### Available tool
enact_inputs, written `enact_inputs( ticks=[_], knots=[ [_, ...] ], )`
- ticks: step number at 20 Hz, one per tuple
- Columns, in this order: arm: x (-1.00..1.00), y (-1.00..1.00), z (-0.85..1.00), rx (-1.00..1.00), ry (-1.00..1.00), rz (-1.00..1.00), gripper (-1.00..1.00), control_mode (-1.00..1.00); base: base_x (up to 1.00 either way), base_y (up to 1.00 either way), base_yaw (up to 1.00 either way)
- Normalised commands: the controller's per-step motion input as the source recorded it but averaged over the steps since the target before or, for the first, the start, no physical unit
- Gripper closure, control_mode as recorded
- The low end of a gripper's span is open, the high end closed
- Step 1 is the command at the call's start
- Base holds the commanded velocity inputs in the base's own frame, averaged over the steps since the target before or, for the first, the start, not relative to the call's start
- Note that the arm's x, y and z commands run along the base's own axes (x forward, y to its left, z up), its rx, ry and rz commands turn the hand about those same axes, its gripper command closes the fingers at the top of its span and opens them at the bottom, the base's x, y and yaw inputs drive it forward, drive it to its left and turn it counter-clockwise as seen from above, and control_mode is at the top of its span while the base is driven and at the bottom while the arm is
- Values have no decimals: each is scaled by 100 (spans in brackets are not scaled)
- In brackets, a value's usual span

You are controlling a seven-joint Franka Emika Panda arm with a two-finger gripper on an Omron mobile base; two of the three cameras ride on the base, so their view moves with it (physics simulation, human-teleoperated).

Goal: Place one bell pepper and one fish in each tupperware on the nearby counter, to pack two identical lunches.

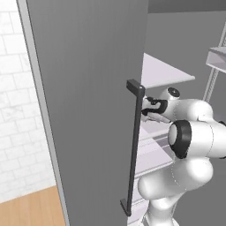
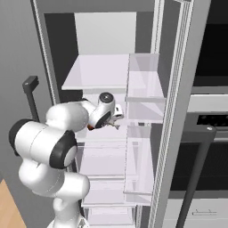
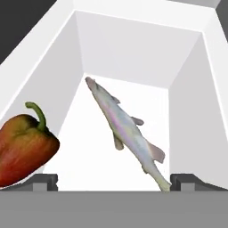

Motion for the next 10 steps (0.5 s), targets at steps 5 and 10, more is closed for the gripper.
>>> enact_inputs(
  ticks=[5, 10],
  knots=[
    [45, -3, -22, 0, 0, 2, -100, -100, 0, 0, 0],
    [33, -3, -27, 0, 0, 1, -100, -100, 0, 0, 0]
  ],
)
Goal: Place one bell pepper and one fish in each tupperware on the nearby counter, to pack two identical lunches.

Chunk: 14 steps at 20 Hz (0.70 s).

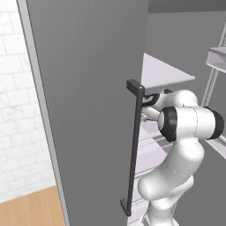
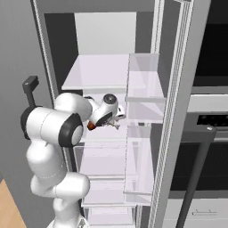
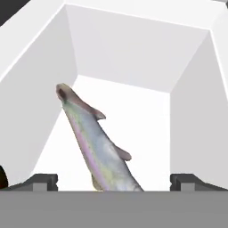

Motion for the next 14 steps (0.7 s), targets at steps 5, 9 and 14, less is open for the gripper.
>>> enact_inputs(
  ticks=[5, 9, 14],
  knots=[
    [35, -3, -30, 0, 0, 1, -100, -100, 0, 0, 0],
    [29, -5, -27, 0, 0, 2, -100, -100, 0, 0, 0],
    [-2, 1, -60, -1, -1, 0, 100, -100, 0, 0, 0]
  ],
)
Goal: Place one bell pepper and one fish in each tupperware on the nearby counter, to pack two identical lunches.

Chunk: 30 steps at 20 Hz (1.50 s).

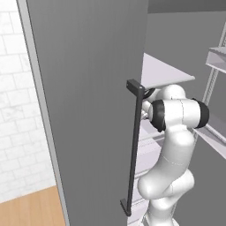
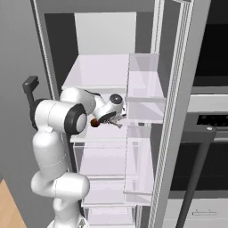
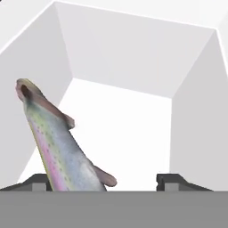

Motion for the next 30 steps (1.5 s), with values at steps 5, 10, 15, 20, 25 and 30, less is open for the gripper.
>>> enact_inputs(
  ticks=[5, 10, 15, 20, 25, 30],
  knots=[
    [-37, 7, -58, -2, -7, 0, 100, -100, 0, 0, 0],
    [-90, 0, -18, 0, -14, 0, 100, -100, 0, 0, 0],
    [-99, 9, 28, 0, -10, -5, 100, -100, 0, 0, 0],
    [-67, 14, 59, -1, -4, -8, 100, -100, 0, 0, 0],
    [-53, 23, 53, -1, -5, -8, 100, -100, 0, 0, 0],
    [-48, 8, 56, 0, -6, -7, 100, -100, 0, 0, 0]
  ],
)
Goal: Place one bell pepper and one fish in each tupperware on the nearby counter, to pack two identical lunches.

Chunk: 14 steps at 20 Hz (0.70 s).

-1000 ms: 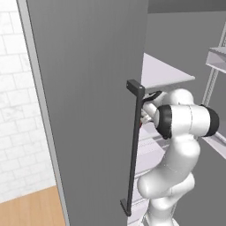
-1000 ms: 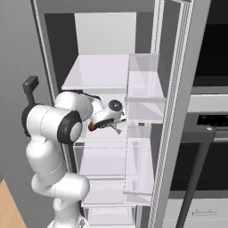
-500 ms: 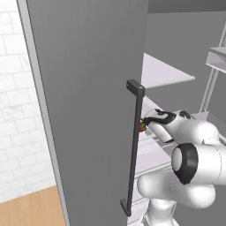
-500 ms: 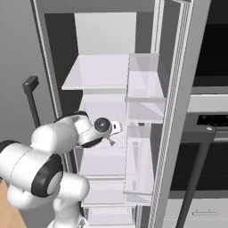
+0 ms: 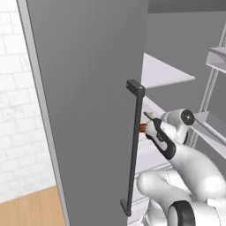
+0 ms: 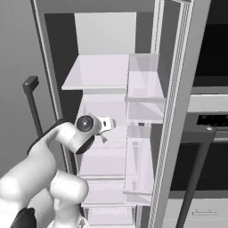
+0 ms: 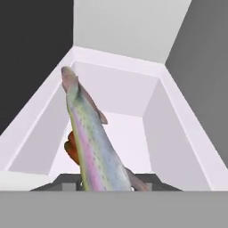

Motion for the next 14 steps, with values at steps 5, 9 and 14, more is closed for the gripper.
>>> enact_inputs(
  ticks=[5, 9, 14],
  knots=[
    [-39, 0, 59, 0, -8, -8, 100, -100, 0, 0, 0],
    [-99, 7, 65, 0, -4, -10, 100, -100, 0, 0, 0],
    [-96, 23, 94, 0, 0, -8, 100, -100, 0, 0, 0]
  ],
)
